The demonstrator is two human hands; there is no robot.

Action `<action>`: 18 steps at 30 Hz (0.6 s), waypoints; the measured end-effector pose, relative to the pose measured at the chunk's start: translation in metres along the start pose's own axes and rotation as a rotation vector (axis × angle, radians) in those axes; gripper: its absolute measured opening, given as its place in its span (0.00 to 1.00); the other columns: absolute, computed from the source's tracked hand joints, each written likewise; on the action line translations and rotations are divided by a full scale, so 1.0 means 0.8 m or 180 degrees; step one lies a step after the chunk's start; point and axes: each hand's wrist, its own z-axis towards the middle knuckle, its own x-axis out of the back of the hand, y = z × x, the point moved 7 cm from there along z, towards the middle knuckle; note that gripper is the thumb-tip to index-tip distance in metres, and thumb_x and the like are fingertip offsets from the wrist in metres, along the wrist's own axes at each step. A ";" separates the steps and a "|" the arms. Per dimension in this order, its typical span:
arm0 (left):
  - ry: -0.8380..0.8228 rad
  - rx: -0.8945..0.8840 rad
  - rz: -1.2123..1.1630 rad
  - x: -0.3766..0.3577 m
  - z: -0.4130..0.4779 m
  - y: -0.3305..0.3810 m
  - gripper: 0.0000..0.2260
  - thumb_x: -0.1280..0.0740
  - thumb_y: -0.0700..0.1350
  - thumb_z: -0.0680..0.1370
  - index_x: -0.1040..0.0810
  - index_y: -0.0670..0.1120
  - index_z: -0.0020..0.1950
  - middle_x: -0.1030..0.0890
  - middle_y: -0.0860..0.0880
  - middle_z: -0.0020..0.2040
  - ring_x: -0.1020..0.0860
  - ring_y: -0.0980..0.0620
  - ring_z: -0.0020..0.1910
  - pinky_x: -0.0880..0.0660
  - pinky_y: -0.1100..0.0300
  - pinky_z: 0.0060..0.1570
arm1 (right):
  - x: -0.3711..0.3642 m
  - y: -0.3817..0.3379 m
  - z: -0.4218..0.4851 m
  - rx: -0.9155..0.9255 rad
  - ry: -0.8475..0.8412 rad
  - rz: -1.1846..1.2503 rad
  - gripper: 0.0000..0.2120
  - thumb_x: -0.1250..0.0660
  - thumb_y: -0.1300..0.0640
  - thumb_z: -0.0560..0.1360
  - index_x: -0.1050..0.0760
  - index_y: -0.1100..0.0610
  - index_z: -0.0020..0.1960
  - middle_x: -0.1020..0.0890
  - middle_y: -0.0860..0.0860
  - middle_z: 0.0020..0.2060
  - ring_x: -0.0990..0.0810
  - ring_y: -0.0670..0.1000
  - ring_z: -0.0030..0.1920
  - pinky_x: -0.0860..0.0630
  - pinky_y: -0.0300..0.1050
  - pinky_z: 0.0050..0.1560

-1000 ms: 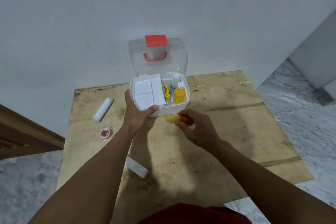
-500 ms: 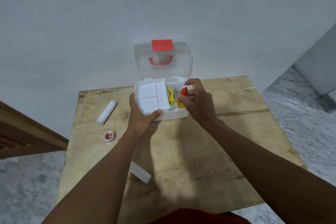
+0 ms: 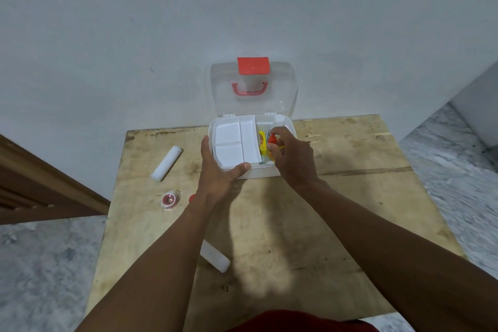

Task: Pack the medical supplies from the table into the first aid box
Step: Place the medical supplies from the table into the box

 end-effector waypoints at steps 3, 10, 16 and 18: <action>0.0013 -0.0026 -0.0002 0.000 -0.001 0.002 0.47 0.20 0.44 0.68 0.48 0.50 0.76 0.31 0.51 0.68 0.29 0.51 0.65 0.26 0.51 0.63 | -0.010 0.000 0.003 0.0031 -0.0083 -0.0147 0.14 0.30 0.57 0.75 0.28 0.54 0.59 0.15 0.56 0.47 0.15 0.60 0.43 0.18 0.54 0.47; 0.0039 -0.0004 -0.0020 0.001 0.000 -0.002 0.47 0.20 0.45 0.67 0.47 0.50 0.76 0.31 0.50 0.69 0.29 0.51 0.66 0.27 0.50 0.65 | -0.024 -0.006 0.011 0.0164 -0.0263 -0.0596 0.07 0.33 0.59 0.76 0.28 0.57 0.52 0.18 0.56 0.39 0.20 0.59 0.36 0.21 0.50 0.39; 0.0065 -0.0023 -0.0071 0.001 -0.001 0.001 0.46 0.20 0.43 0.68 0.47 0.51 0.76 0.31 0.51 0.69 0.30 0.52 0.66 0.28 0.67 0.57 | -0.033 -0.006 0.018 -0.0015 -0.0406 -0.0659 0.03 0.38 0.67 0.75 0.28 0.60 0.46 0.21 0.58 0.34 0.28 0.56 0.32 0.24 0.49 0.35; 0.0073 -0.0007 -0.0077 0.001 -0.002 0.002 0.46 0.21 0.43 0.68 0.48 0.51 0.76 0.32 0.52 0.68 0.30 0.54 0.65 0.30 0.75 0.52 | -0.036 -0.004 0.020 -0.0066 -0.0462 -0.0677 0.05 0.39 0.68 0.75 0.28 0.61 0.43 0.21 0.59 0.34 0.28 0.58 0.32 0.27 0.48 0.34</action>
